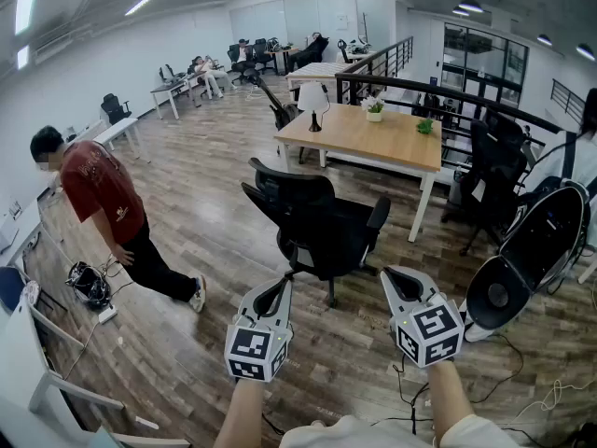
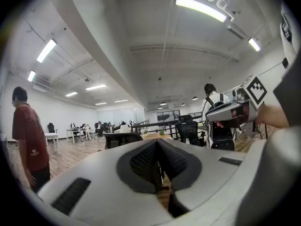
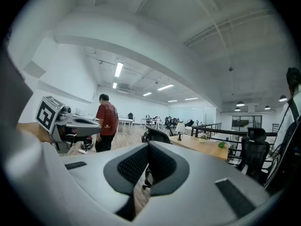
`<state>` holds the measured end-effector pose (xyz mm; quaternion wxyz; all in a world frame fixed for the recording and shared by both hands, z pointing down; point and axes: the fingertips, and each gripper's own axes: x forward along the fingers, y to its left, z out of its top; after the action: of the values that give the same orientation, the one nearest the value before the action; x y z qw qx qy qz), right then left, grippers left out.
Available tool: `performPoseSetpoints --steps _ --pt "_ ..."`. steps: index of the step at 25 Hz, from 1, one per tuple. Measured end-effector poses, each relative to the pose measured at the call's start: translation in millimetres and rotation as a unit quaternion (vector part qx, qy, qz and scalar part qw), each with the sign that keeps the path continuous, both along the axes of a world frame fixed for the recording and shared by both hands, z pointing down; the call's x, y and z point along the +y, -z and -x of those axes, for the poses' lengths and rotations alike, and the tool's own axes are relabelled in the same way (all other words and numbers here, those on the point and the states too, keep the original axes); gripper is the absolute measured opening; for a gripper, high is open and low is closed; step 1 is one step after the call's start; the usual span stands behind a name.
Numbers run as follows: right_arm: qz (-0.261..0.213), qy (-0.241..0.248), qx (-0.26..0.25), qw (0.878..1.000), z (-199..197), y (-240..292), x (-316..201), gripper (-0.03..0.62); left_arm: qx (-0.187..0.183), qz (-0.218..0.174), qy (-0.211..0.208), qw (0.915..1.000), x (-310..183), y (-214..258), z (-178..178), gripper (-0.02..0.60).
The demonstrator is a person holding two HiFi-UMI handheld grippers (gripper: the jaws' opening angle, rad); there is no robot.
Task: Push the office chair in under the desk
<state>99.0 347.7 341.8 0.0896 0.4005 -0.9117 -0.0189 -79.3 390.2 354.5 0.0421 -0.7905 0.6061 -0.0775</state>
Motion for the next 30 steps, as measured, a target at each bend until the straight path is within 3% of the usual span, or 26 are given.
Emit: performPoseSetpoints --steps 4,10,21,30 --pt "-0.002 0.001 -0.001 1.000 -3.9 -0.1 -0.1 0.016 0.000 0.000 -0.001 1.0000 1.8 -0.1 -5.8 0.006" --pt "0.018 -0.001 -0.040 0.999 -13.0 1.2 -3.5 0.018 0.003 0.003 0.005 1.0000 7.5 -0.2 -9.5 0.006" --pt "0.017 0.058 -0.042 0.997 -24.8 -2.4 5.1 0.009 0.003 0.009 0.030 0.9995 18.0 -8.1 -29.9 0.006" --pt "0.009 0.051 -0.040 0.998 -32.6 -13.1 -15.9 0.012 0.005 0.010 0.048 0.9988 5.6 -17.7 -34.8 0.006"
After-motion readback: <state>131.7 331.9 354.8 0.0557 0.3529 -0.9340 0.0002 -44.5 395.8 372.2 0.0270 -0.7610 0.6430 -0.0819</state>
